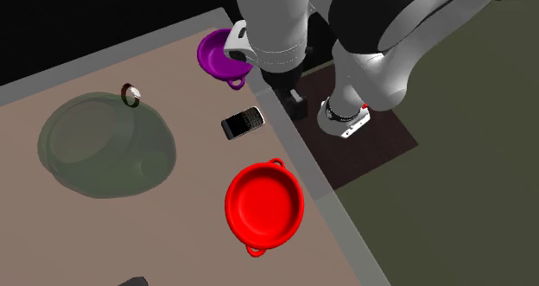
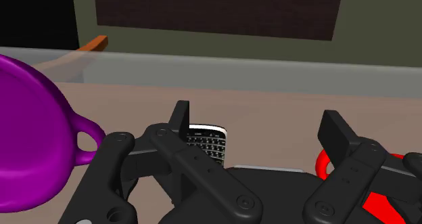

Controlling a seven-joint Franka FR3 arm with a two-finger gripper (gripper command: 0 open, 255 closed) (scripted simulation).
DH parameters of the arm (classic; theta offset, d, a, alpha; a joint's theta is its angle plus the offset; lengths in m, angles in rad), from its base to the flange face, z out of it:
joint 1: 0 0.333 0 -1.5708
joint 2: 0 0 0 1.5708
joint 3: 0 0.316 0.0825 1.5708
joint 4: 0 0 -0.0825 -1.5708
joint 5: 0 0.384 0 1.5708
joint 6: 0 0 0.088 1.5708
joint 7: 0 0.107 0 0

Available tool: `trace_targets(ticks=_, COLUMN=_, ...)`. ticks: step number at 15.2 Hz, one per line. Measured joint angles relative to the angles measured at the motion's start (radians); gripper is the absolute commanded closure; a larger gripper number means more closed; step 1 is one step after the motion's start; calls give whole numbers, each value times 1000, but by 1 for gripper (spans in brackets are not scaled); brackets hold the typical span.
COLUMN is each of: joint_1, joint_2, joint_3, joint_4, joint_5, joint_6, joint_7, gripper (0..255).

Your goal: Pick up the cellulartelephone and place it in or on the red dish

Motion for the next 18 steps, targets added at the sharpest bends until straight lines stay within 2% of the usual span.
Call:
trace_targets(ticks=2, joint_1=1, joint_2=15, joint_3=-3, joint_4=1, joint_5=-3, joint_6=17, joint_7=-9, gripper=0)
trace_targets(ticks=11, joint_1=11, joint_2=266, joint_3=-73, joint_4=48, joint_5=-49, joint_6=286, joint_7=-181, gripper=0)
trace_targets(ticks=18, joint_1=13, joint_2=308, joint_3=-82, joint_4=-18, joint_5=-52, joint_6=404, joint_7=-205, gripper=0)
